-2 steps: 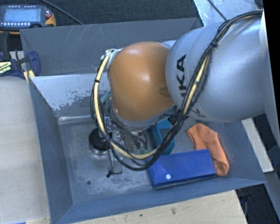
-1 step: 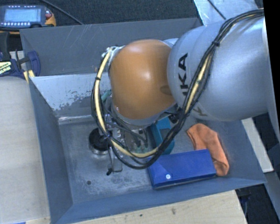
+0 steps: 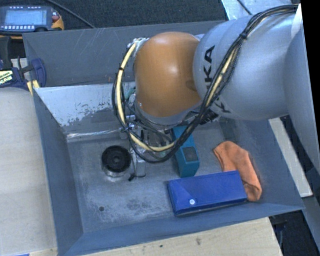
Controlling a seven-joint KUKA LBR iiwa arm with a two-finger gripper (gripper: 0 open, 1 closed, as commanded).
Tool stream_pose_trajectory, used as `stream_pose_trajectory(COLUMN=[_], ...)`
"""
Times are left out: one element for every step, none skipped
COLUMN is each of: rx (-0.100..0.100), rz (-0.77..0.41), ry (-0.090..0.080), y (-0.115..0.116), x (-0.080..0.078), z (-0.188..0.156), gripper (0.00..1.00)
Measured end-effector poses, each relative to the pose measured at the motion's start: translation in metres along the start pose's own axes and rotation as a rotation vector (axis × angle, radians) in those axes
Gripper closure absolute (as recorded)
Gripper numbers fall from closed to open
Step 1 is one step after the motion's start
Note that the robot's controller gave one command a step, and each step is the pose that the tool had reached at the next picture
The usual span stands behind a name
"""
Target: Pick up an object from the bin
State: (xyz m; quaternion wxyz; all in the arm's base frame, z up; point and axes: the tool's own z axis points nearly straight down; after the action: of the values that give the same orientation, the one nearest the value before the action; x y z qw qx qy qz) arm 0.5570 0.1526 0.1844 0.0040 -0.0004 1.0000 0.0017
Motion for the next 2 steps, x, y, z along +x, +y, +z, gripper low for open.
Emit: stream_pose_trajectory(rx=[0.003, 0.005], rz=[0.005, 0.004], ry=[0.004, 0.003], y=[-0.061, -0.024], x=[0.022, -0.003], z=[0.022, 0.050], gripper=[0.00, 0.00])
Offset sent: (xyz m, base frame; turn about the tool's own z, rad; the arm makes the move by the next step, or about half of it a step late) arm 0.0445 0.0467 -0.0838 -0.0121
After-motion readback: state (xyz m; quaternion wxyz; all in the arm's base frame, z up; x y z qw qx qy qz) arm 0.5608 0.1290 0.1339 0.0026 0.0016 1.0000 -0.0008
